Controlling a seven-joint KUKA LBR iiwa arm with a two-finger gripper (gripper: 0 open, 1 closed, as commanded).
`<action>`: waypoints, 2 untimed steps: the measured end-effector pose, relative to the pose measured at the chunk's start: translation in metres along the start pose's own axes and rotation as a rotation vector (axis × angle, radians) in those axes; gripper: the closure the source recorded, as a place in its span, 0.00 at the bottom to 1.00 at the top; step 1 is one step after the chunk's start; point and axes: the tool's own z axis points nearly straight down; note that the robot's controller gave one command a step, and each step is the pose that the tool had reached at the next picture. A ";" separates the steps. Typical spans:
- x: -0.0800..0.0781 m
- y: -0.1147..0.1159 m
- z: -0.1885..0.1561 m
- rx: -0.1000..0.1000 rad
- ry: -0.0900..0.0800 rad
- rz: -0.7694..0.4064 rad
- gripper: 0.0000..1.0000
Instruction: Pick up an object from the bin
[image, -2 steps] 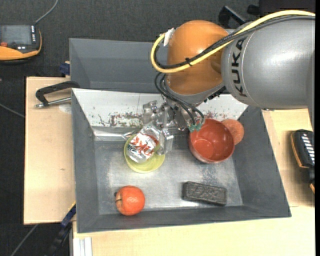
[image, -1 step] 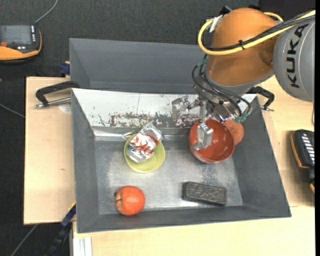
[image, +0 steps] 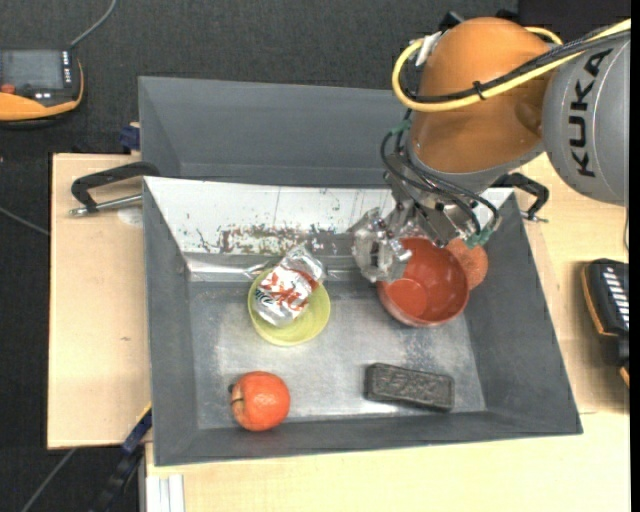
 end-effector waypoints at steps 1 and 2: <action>-0.023 0.024 0.012 0.001 -0.008 -0.185 1.00; -0.020 0.031 0.079 -0.003 -0.005 -0.092 1.00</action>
Offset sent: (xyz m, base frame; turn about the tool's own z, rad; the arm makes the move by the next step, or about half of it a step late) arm 0.0081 0.0308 -0.0129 -0.1865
